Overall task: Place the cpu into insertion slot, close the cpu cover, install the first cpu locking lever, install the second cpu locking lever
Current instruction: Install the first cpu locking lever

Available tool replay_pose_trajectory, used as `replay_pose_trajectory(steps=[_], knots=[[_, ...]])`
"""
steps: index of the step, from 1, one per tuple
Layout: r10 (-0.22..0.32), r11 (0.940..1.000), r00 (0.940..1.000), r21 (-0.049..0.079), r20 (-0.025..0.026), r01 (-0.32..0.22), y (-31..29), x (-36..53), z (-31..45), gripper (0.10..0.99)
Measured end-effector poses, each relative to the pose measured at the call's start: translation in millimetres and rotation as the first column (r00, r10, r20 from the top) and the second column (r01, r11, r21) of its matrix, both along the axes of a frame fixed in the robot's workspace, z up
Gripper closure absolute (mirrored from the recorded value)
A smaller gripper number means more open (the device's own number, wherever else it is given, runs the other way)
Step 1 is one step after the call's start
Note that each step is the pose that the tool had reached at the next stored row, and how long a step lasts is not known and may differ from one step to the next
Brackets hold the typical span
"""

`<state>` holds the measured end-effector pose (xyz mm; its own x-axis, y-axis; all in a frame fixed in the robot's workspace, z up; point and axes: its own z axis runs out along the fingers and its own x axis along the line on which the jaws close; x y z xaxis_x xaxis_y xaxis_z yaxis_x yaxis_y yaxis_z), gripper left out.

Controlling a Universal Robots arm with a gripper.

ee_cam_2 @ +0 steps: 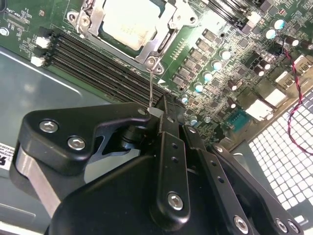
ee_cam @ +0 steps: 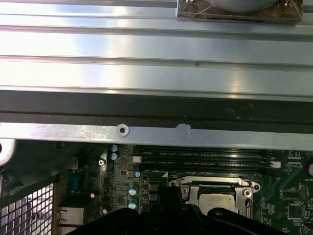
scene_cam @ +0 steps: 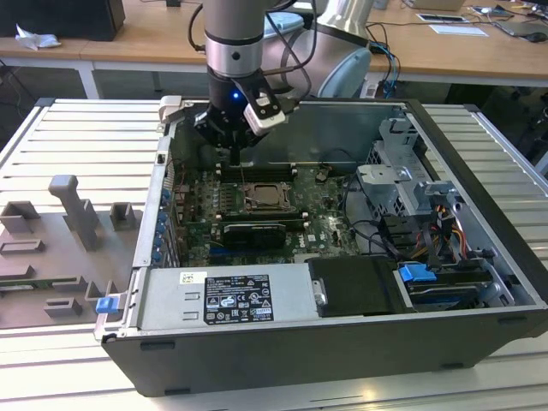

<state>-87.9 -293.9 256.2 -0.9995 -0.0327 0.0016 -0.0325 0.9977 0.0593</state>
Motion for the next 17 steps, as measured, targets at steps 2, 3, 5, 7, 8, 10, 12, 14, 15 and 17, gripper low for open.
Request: replay_pose_trajectory(steps=[2,3,5,7,8,10,12,14,15,17], knots=[[0.000,1.0000,1.0000,0.000,-0.0002,0.000,0.0,3.9,-0.8,0.980],[0.000,1.0000,1.0000,0.000,-0.0002,0.000,0.0,8.5,-1.5,0.980],[0.000,1.0000,1.0000,0.000,-0.0003,0.000,0.0,16.6,-2.9,0.980],[0.000,1.0000,1.0000,0.000,-0.0002,0.000,0.0,20.1,-3.7,0.980],[0.000,1.0000,1.0000,0.000,-0.0002,0.000,0.0,21.6,-4.0,0.980],[0.000,1.0000,1.0000,0.000,-0.0002,0.000,0.0,25.6,-4.7,0.980],[0.000,1.0000,1.0000,0.000,-0.0001,0.000,-0.1,28.1,-5.3,0.980],[0.000,1.0000,1.0000,0.000,-0.0002,0.000,0.0,30.3,-5.9,0.980],[0.000,1.0000,1.0000,0.000,-0.0002,0.000,0.0,31.4,-6.2,0.980],[0.000,1.0000,1.0000,0.000,-0.0002,0.000,0.0,34.0,-6.8,0.980]])
